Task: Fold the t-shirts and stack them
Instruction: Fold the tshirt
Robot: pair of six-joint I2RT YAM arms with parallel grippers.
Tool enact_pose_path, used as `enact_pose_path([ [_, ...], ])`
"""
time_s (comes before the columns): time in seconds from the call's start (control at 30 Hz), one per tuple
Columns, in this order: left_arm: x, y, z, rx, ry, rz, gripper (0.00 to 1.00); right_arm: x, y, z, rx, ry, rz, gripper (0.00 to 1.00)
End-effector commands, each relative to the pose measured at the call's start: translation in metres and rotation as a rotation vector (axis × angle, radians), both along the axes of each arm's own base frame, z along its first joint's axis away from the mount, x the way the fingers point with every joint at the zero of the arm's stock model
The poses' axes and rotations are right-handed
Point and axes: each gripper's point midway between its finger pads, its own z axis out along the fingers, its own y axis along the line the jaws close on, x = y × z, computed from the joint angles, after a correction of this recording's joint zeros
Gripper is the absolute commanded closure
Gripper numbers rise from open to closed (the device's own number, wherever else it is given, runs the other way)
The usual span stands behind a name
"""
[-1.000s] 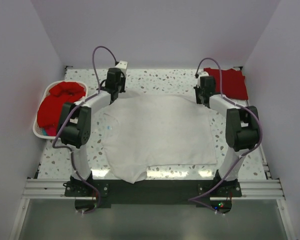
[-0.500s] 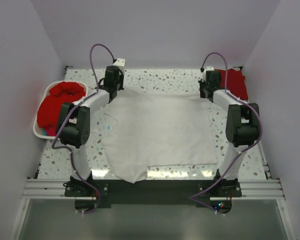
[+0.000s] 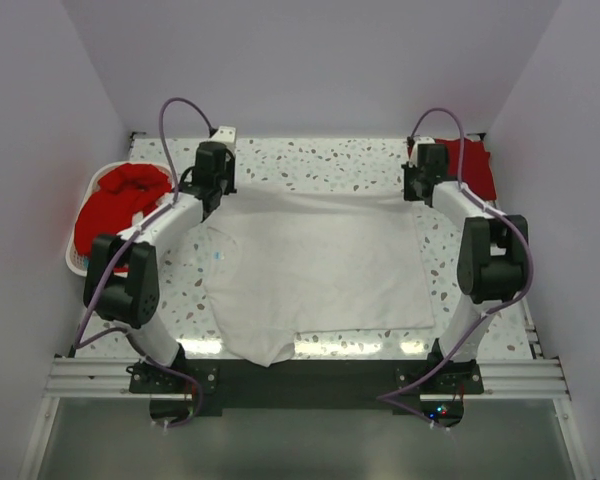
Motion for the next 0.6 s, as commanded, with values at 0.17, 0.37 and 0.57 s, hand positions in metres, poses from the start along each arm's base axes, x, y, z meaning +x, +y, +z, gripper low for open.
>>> enact_pose_path([
  [0.17, -0.044, 0.008, -0.012, -0.072, 0.101, 0.05, 1.0, -0.027, -0.004, 0.019, 0.042, -0.019, -0.064, 1.0],
  [0.37, -0.063, 0.01, -0.029, -0.082, 0.156, 0.061, 1.0, -0.035, -0.013, 0.023, 0.027, -0.029, -0.108, 1.0],
  [0.57, -0.068, 0.011, -0.036, -0.087, 0.172, 0.065, 1.0, -0.036, -0.023, 0.039, 0.007, -0.072, -0.155, 1.0],
])
